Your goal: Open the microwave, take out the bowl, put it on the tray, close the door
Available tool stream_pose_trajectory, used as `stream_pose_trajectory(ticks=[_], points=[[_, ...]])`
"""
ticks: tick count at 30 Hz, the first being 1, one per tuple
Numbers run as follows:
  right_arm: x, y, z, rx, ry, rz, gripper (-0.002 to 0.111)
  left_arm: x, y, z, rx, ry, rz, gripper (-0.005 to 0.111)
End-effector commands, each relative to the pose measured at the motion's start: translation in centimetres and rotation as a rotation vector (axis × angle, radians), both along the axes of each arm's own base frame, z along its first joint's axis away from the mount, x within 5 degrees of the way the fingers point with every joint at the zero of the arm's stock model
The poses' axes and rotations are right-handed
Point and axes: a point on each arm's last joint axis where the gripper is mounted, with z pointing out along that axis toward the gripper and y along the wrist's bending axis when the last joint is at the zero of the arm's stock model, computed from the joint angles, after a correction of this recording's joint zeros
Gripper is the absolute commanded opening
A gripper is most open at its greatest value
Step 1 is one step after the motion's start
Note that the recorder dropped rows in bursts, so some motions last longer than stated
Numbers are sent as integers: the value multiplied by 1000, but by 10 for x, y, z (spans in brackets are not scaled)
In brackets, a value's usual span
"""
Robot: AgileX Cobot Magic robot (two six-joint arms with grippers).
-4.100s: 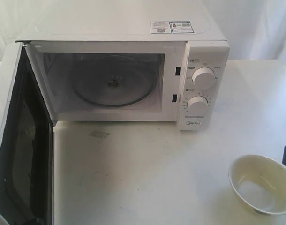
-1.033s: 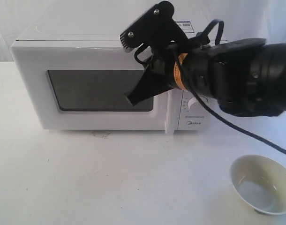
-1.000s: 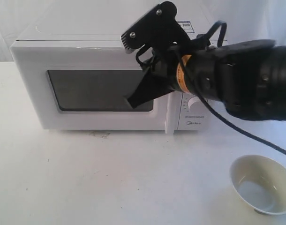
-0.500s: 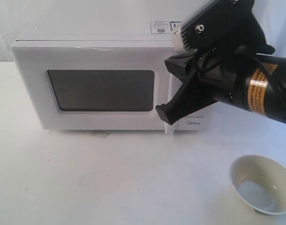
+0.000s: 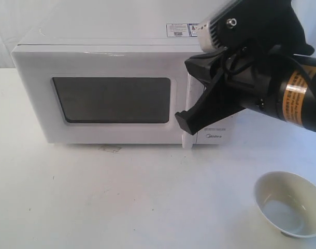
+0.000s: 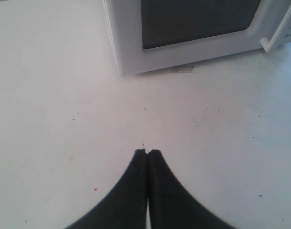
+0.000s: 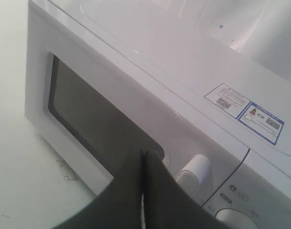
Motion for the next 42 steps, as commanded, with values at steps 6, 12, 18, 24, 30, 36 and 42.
stream_pose_trajectory(ticks=[6,12,18,24,30,36,42], points=[[-2,-1,-1,10,5,5,0,-2,1,0,1,-5,-2,0],[-19,-10,11,57,-42,41,0,-2,1,0,1,-5,-2,0],[-43,-48,4,98,-88,-8,0,-2,1,0,1,-5,-2,0],[-77,-84,-9,261,-115,-74,0,-2,1,0,1,-5,-2,0],[-115,-101,-11,314,-258,-117,0,-2,1,0,1,-5,-2,0],[-130,-104,-9,287,-341,-106,0,-2,1,0,1,-5,-2,0],[-128,-108,-9,325,-338,-159,0,-2,1,0,1,-5,-2,0]])
